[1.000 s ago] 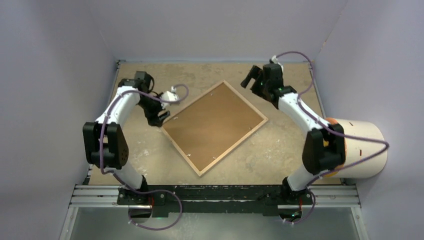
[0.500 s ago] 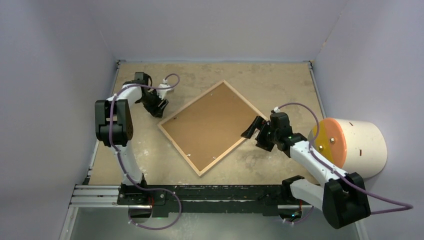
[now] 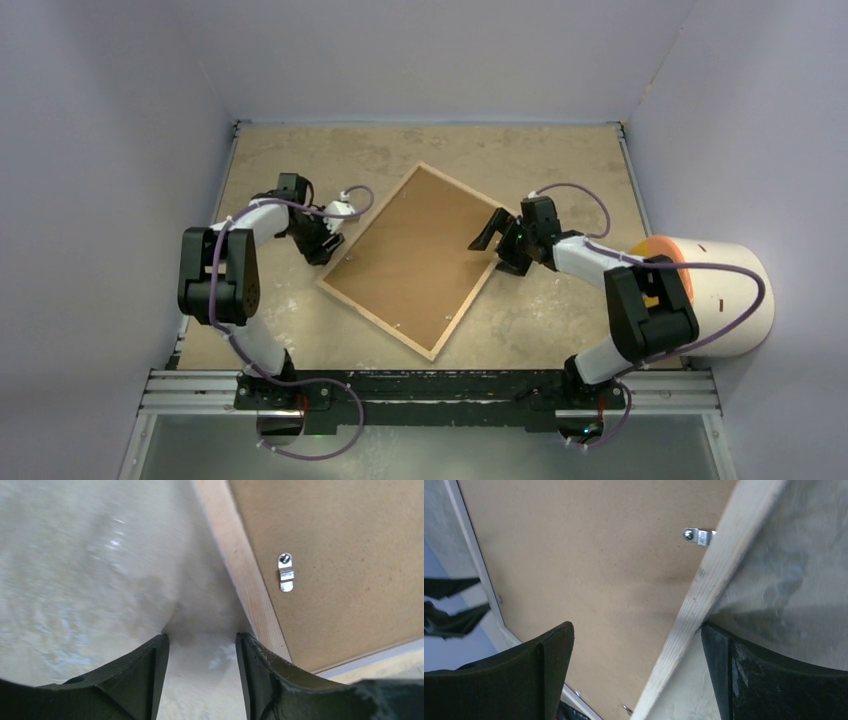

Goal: Put the photo into the frame
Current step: Adjust the photo frame at the center of the board.

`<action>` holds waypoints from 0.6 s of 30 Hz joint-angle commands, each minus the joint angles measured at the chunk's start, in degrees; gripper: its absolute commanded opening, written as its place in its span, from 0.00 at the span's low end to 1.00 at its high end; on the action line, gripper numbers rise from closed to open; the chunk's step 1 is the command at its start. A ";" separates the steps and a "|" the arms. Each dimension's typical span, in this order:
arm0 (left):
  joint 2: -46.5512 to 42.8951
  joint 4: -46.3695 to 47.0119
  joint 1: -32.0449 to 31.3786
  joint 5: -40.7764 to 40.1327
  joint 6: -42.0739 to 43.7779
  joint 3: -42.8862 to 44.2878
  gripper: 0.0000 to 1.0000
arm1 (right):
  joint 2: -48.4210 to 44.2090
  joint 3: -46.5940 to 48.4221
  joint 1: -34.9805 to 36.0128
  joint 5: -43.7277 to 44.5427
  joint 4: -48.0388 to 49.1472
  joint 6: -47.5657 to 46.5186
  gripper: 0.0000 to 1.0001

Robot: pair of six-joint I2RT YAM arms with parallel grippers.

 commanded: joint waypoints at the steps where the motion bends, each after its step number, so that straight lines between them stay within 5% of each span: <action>1: -4.15 -8.36 -3.13 5.03 5.64 -6.45 0.55 | 6.15 8.23 -0.63 1.82 2.46 -3.01 0.99; 10: -9.49 -12.65 -7.08 11.59 6.68 -9.50 0.56 | 16.05 24.53 -1.43 4.89 -4.18 -5.43 0.97; 18: -7.23 -20.06 1.72 20.29 6.79 -2.83 0.56 | 3.99 20.76 2.33 11.36 -2.99 -5.06 0.84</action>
